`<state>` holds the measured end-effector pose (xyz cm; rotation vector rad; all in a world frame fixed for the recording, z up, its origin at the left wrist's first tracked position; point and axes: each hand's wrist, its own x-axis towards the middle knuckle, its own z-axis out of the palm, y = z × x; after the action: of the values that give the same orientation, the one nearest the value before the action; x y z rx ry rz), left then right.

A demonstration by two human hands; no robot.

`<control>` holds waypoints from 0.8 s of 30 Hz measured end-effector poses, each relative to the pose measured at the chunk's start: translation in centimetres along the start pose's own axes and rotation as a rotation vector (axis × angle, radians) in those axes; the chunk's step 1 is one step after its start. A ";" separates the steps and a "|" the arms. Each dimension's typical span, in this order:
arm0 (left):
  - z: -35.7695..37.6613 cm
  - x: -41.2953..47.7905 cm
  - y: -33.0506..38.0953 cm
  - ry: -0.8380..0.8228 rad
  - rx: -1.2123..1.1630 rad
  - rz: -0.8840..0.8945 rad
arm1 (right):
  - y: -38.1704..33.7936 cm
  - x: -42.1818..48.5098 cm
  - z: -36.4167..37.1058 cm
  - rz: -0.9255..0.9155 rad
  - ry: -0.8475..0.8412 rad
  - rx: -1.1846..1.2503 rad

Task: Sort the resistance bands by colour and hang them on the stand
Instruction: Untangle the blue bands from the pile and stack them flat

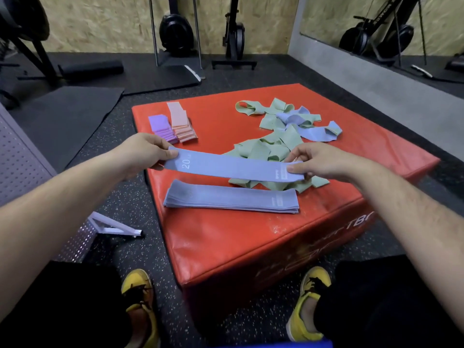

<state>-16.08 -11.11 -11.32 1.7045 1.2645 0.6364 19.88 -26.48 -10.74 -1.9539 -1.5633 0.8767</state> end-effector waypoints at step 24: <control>2.9 -2.2 -4.2 -0.012 0.499 0.153 | 2.1 -0.4 4.3 -0.043 -0.034 -0.475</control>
<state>-16.48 -13.81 -16.19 2.2253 1.3697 0.4150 18.08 -27.43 -15.03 -2.2159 -1.9624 0.5554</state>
